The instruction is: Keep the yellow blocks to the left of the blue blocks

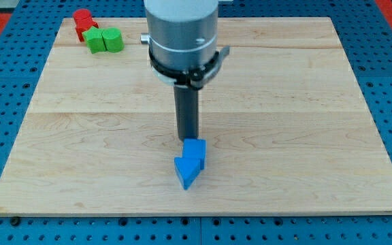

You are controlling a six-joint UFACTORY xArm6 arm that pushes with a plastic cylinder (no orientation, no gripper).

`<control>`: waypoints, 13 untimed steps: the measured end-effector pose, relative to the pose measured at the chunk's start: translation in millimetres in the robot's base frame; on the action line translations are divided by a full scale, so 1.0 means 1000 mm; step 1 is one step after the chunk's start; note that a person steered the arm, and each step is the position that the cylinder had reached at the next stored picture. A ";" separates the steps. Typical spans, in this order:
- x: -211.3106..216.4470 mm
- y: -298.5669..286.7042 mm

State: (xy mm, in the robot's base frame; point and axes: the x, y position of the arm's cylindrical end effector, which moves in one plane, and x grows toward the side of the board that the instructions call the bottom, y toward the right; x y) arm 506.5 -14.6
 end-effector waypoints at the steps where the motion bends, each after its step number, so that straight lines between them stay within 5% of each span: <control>1: -0.037 0.007; 4: -0.309 0.058; 5: -0.313 0.027; 13: -0.062 -0.042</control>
State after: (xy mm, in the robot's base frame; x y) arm 444.0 -57.0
